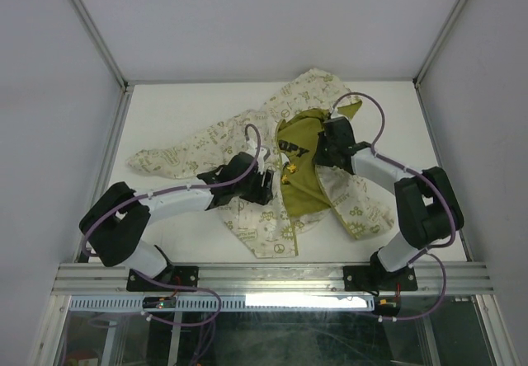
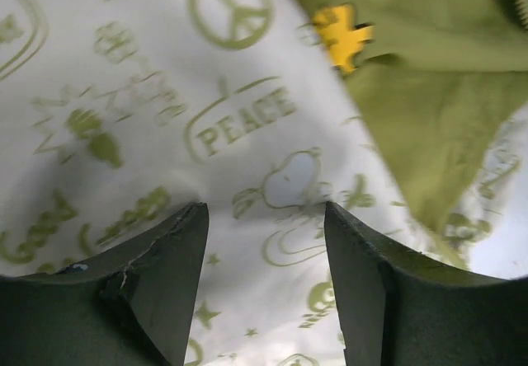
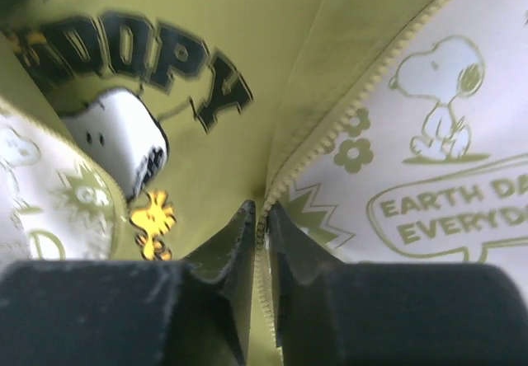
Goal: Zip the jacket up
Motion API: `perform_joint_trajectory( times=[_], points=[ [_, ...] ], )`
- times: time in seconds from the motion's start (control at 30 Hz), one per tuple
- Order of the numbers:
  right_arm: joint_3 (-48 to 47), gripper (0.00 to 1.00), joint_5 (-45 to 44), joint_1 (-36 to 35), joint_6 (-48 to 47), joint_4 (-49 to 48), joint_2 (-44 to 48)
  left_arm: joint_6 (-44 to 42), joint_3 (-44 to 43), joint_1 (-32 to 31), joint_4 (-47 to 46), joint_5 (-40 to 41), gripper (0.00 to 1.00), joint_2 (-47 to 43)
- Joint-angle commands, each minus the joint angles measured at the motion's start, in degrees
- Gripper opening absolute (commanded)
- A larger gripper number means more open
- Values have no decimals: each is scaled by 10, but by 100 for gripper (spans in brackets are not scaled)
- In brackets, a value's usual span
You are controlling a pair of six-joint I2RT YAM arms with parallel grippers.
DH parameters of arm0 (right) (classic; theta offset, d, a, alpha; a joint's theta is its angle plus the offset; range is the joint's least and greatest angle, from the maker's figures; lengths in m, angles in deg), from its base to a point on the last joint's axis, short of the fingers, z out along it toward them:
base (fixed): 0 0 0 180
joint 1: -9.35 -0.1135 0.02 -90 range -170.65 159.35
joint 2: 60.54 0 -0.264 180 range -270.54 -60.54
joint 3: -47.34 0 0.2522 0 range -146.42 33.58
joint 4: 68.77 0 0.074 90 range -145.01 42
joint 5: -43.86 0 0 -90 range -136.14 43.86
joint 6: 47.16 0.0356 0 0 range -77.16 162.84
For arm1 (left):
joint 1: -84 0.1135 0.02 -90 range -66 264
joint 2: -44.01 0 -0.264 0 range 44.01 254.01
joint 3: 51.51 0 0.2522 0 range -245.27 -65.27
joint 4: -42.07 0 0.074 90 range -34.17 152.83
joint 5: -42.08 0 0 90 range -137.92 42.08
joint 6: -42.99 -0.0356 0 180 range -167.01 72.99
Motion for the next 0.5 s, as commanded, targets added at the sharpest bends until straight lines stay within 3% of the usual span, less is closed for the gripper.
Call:
perform_joint_trajectory(
  times=[0.0,0.03,0.27,0.37,0.47],
  points=[
    [-82,4,-54,-2,-2,-42,-28,43,40,39,-30,5,59,-7],
    [-105,0,-61,-1,-7,-38,-39,48,50,48,-29,7,58,-13],
    [-282,0,-85,12,-6,-10,-153,60,80,104,-4,60,58,-36],
    [-348,0,-52,29,2,21,-201,64,80,114,9,104,58,-37],
    [-378,16,-22,32,-24,83,-203,70,76,116,20,126,59,-54]
  ],
)
